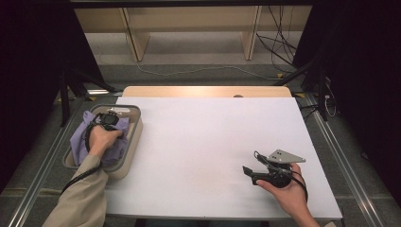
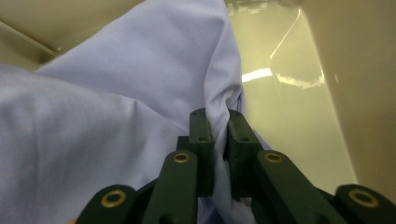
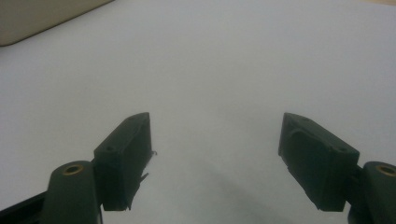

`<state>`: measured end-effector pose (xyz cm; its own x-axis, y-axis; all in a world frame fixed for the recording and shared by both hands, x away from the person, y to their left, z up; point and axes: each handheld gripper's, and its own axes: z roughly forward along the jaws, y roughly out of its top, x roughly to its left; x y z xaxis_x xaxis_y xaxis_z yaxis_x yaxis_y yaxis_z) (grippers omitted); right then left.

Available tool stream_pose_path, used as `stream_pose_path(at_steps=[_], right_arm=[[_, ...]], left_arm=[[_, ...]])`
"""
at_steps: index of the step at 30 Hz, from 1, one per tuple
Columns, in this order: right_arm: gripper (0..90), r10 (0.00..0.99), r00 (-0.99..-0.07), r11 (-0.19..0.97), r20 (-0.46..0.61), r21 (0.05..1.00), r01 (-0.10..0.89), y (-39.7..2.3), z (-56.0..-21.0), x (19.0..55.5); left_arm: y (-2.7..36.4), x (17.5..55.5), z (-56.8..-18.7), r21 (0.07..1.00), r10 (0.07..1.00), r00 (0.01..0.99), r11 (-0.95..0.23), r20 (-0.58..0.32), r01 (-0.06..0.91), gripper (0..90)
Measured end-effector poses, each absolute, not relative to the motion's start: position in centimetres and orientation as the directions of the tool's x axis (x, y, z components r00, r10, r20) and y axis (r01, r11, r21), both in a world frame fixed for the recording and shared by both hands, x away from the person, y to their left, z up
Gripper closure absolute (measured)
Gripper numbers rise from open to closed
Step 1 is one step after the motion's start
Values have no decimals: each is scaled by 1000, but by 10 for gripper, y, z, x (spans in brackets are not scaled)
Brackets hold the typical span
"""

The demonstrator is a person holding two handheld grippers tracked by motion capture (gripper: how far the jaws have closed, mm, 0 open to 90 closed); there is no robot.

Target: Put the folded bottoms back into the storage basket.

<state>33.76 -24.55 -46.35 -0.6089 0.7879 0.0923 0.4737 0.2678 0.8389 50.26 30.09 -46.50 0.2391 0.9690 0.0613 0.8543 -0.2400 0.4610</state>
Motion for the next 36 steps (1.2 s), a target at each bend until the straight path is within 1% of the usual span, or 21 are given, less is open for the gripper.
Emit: stream_pose_path(at_steps=[4, 6, 12, 17, 18, 23, 36], right_arm=[[268, 788, -609, 268, 93, 838, 475, -246, -463, 337], [268, 788, -609, 268, 93, 838, 475, -246, -463, 338], [268, 788, -609, 268, 93, 838, 475, -246, -463, 338], [268, 788, -609, 268, 93, 839, 474, -246, -463, 338], [268, 788, -609, 269, 93, 838, 475, -246, -463, 338], [269, 787, -610, 269, 92, 839, 474, -246, -463, 337], [271, 788, -609, 270, 90, 839, 473, -246, -462, 337]], left_arm=[[300, 502, -465, 467, 973, 224, -227, 63, 855, 840], [299, 501, -465, 473, 973, 227, -221, 46, 853, 843], [293, 499, -464, 484, 962, 272, -241, 8, 841, 843], [291, 500, -464, 494, 957, 290, -247, -11, 833, 843], [291, 499, -465, 500, 953, 300, -243, -36, 831, 843], [290, 499, -466, 514, 938, 330, -234, -102, 825, 843], [287, 497, -464, 525, 929, 361, -267, -84, 808, 833]])
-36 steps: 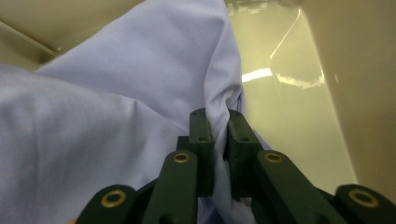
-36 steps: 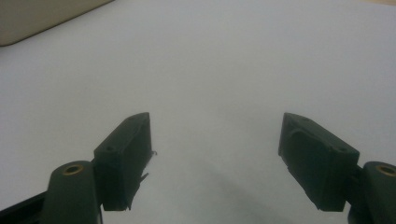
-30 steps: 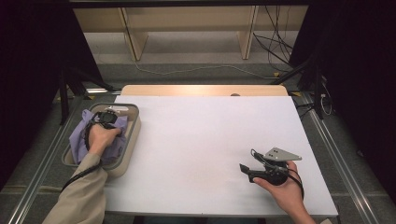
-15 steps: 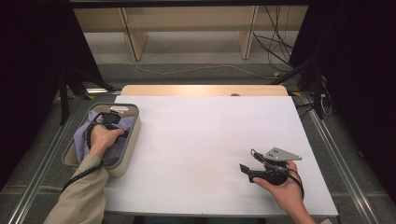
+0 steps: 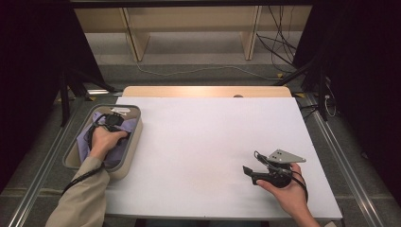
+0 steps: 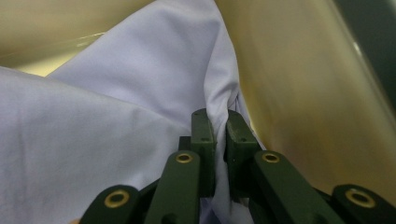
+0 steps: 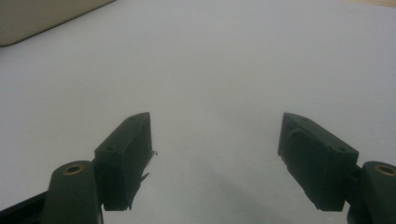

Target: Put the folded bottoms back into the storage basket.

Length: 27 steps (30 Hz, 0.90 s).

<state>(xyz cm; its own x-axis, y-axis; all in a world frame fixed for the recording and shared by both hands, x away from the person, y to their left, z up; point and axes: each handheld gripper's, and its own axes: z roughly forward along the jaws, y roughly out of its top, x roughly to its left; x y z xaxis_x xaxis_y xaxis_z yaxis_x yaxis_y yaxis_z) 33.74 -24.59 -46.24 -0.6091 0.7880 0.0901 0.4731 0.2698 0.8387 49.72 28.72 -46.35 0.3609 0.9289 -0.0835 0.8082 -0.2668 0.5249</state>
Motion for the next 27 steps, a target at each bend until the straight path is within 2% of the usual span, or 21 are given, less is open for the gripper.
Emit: stream_pose_path(at_steps=[3, 7, 12, 15, 18, 27], right_arm=[[271, 788, -609, 272, 89, 837, 474, -246, -463, 337], [271, 788, -609, 272, 89, 838, 474, -246, -463, 338], [271, 788, -610, 272, 88, 838, 473, -246, -462, 337], [272, 788, -610, 272, 88, 838, 473, -246, -462, 337], [272, 788, -610, 273, 88, 837, 474, -246, -463, 337], [272, 787, -610, 274, 88, 837, 474, -246, -463, 338]], left_arm=[[286, 496, -462, 526, 933, 354, -268, -68, 808, 819], [287, 493, -451, 551, 938, 342, -259, -51, 793, 739], [289, 487, -433, 579, 940, 339, -262, -28, 772, 738], [290, 485, -428, 571, 937, 349, -281, -11, 771, 791], [289, 483, -428, 556, 933, 360, -301, 3, 775, 889], [283, 490, -456, 444, 916, 401, -349, -25, 825, 893]])
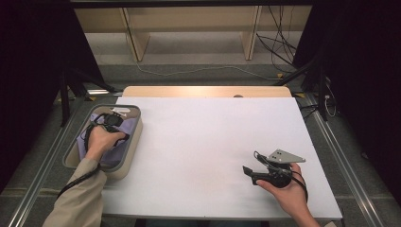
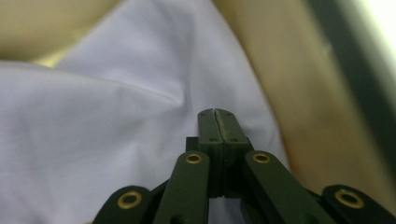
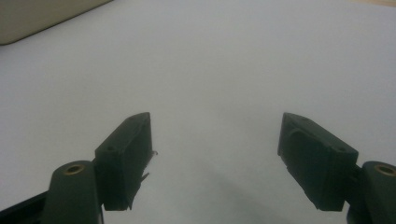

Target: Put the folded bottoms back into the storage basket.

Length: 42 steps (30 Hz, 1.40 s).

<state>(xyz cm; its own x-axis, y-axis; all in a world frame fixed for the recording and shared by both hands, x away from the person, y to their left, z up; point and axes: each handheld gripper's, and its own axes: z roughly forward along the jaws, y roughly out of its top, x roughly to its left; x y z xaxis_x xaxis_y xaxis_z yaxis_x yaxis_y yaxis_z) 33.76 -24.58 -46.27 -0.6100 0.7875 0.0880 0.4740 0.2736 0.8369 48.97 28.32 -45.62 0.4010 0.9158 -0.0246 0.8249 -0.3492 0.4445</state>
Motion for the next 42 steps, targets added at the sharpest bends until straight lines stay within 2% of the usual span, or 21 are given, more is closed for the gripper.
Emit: stream_pose_path(at_steps=[7, 9, 12, 15, 19, 25, 34, 42], right_arm=[[272, 788, -609, 271, 91, 837, 475, -246, -463, 338], [272, 787, -610, 271, 91, 838, 475, -246, -463, 338], [272, 788, -610, 271, 91, 838, 474, -246, -463, 338], [272, 789, -608, 270, 91, 837, 476, -246, -463, 338], [272, 788, -608, 270, 90, 838, 474, -245, -464, 339], [272, 788, -609, 272, 88, 838, 473, -245, -464, 339], [273, 789, -607, 269, 92, 837, 476, -246, -464, 339], [272, 789, -608, 271, 91, 837, 476, -246, -463, 338]], left_arm=[[285, 491, -457, 448, 919, 393, -342, -23, 826, 855], [289, 490, -451, 473, 926, 377, -324, -18, 820, 876], [302, 490, -440, 507, 946, 322, -290, 25, 812, 895], [322, 490, -431, 540, 972, 227, -221, 56, 812, 896], [333, 490, -427, 556, 979, 181, -204, 96, 806, 895], [344, 496, -436, 512, 982, 134, -182, 130, 839, 885], [347, 505, -460, 435, 981, 134, -181, 137, 882, 890], [348, 508, -466, 415, 981, 134, -180, 139, 892, 894]])
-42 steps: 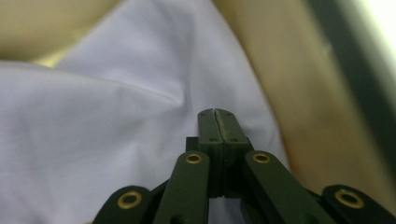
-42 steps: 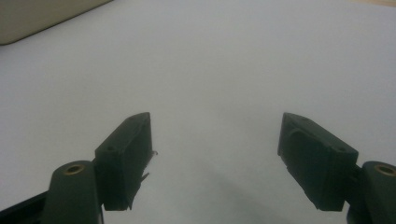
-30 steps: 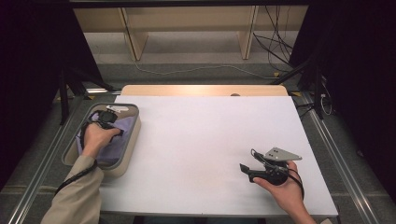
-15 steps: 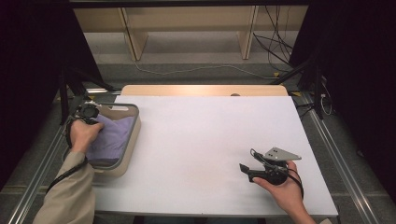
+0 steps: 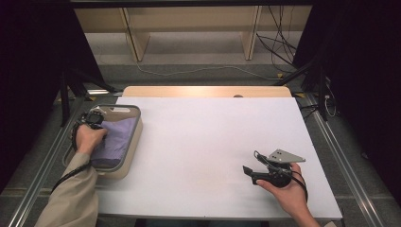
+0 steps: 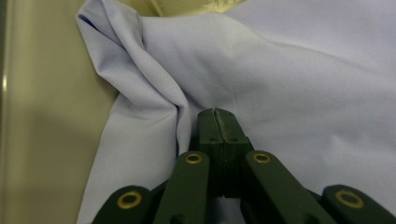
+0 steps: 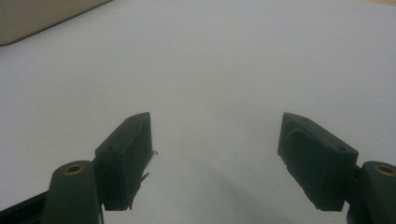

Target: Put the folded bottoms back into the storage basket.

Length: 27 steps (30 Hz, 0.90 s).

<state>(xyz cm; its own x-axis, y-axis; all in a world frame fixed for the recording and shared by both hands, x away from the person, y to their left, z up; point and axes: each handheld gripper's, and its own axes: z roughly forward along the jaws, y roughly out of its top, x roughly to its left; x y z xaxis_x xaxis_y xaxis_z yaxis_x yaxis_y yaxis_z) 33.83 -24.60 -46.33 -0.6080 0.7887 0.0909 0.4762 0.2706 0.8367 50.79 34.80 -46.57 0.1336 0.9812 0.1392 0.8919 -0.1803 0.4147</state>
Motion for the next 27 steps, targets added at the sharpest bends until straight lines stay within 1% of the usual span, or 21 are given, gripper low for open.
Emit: stream_pose_path(at_steps=[9, 12, 15, 19, 22, 26, 27], right_arm=[[273, 789, -608, 271, 89, 838, 474, -246, -463, 338], [273, 789, -608, 271, 88, 838, 473, -247, -463, 338], [273, 790, -606, 270, 89, 838, 474, -247, -463, 338], [273, 790, -606, 270, 88, 838, 474, -247, -463, 338], [273, 791, -606, 269, 88, 839, 473, -247, -463, 338], [273, 790, -607, 270, 88, 838, 473, -247, -462, 338], [273, 789, -608, 269, 87, 840, 471, -247, -462, 338]], left_arm=[[346, 511, -467, 419, 976, 135, -195, 169, 887, 894], [346, 509, -466, 428, 978, 132, -191, 164, 883, 882], [346, 505, -463, 456, 980, 127, -183, 150, 871, 853], [344, 502, -460, 475, 982, 131, -180, 136, 861, 845], [342, 498, -455, 508, 985, 127, -171, 119, 844, 823], [341, 495, -450, 528, 984, 130, -174, 119, 831, 795], [339, 492, -447, 546, 986, 130, -166, 104, 821, 787]])
